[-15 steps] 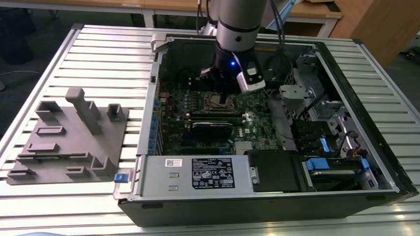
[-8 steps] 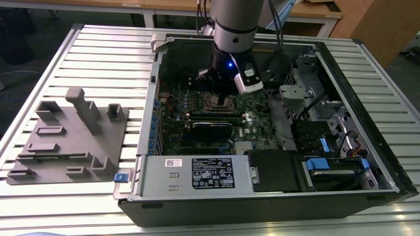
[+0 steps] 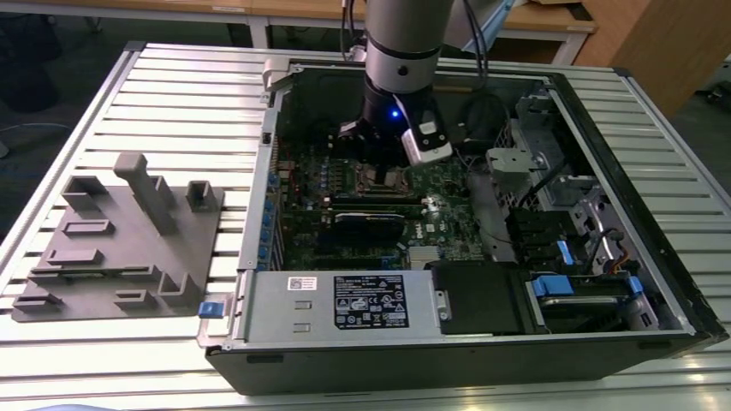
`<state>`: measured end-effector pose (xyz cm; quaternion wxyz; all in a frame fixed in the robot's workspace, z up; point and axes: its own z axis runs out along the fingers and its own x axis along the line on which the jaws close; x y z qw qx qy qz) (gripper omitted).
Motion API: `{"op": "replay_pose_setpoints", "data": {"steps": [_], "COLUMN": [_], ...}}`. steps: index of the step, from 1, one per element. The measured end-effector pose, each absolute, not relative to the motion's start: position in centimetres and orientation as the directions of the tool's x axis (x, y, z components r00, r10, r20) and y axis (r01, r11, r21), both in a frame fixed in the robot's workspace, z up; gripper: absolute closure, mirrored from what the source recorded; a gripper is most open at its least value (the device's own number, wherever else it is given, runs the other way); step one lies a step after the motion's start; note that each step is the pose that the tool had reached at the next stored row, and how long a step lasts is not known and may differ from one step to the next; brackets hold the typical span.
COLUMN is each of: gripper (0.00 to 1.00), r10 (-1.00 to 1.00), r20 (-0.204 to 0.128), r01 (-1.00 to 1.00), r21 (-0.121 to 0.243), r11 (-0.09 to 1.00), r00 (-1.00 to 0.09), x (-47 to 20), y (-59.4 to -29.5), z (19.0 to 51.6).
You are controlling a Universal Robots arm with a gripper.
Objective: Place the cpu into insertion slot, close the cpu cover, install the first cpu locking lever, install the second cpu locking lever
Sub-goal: 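Install the second cpu locking lever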
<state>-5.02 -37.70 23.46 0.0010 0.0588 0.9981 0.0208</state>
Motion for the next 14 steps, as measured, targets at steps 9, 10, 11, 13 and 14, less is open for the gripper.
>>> {"op": "replay_pose_setpoints", "data": {"steps": [9,10,11,13,14], "gripper": [0.89,0.89,0.89,0.89,0.89], "r10": [0.117,0.117,0.117,0.117,0.117], "r20": [0.001,0.000,0.000,0.000,0.000], "r01": [0.117,0.117,0.117,0.117,0.117], "r21": [0.041,0.041,0.041,0.041,0.041], "r11": [0.992,0.992,0.992,0.992,0.992], "r00": [-0.993,-0.993,-0.993,-0.993,-0.993], "x": [-5.13,-5.13,-5.13,-5.13,-5.13], "y": [-37.76,-37.76,-37.76,-37.76,-37.76], "z": [23.17,23.17,23.17,23.16,23.17]}}
